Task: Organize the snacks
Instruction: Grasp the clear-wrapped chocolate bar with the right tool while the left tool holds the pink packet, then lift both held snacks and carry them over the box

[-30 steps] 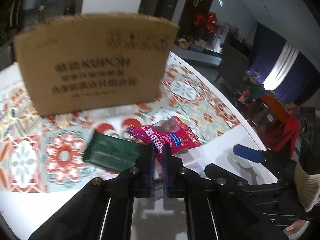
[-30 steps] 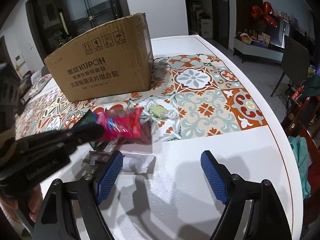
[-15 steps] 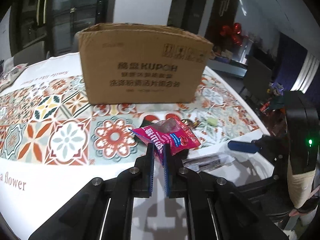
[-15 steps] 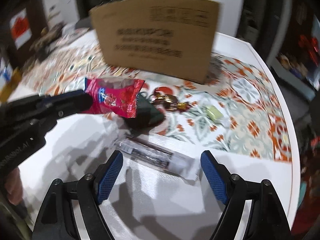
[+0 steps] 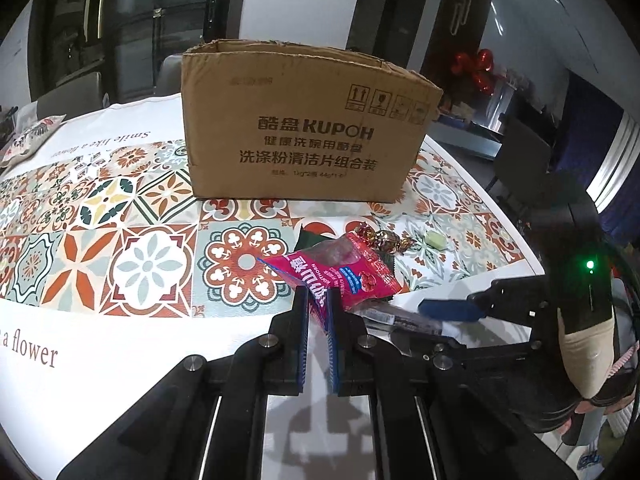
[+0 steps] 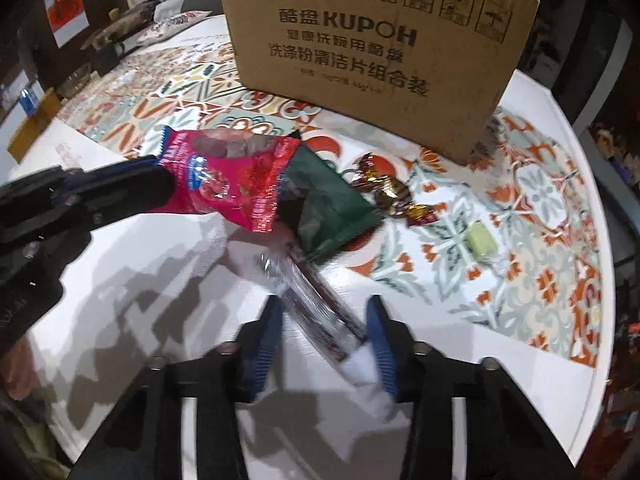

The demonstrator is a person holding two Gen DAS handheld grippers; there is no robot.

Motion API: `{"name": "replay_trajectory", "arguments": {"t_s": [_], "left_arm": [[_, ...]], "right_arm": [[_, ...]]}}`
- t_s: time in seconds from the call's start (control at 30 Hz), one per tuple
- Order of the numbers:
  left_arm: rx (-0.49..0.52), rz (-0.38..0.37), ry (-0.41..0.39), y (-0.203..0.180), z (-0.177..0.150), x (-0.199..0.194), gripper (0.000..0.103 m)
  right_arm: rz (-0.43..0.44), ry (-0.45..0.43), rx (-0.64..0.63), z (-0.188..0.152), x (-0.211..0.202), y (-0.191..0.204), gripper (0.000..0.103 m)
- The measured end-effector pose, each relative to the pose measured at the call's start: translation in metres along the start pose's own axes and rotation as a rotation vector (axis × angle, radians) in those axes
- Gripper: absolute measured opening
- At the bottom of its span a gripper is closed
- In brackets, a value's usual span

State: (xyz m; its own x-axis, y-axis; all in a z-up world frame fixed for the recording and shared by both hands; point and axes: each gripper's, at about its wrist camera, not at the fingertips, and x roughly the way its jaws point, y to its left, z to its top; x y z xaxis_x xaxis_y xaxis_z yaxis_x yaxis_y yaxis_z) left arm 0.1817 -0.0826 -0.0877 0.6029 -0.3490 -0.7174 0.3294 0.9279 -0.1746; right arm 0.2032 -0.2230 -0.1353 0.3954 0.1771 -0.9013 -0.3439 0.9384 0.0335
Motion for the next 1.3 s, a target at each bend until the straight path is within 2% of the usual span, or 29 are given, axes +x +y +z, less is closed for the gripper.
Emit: {"name": "replay_trajectory", "arguments": {"t_s": [0.23,0.63,0.83,1.3], "left_arm": [[-0.004,0.025,-0.018,0.003,-0.004,-0.011,0.01],[0.004,0.041,-0.08,-0.001,0.0,-0.039,0.01],[0.008,0.047,-0.102,-0.004,0.012,-0.049,0.01],[0.029,0.057,-0.17,-0.015,0.071,-0.067,0.01]], "right_arm": [[0.039,-0.006,0.037,-0.009,-0.006,0.009,0.02],[0.09,-0.135,0.209,-0.025,-0.042,0.011,0.02],[0.068,-0.213,0.225,-0.013,-0.068,0.01,0.02],[0.065,-0.367,0.241,0.029,-0.123,-0.007,0.02]]}}
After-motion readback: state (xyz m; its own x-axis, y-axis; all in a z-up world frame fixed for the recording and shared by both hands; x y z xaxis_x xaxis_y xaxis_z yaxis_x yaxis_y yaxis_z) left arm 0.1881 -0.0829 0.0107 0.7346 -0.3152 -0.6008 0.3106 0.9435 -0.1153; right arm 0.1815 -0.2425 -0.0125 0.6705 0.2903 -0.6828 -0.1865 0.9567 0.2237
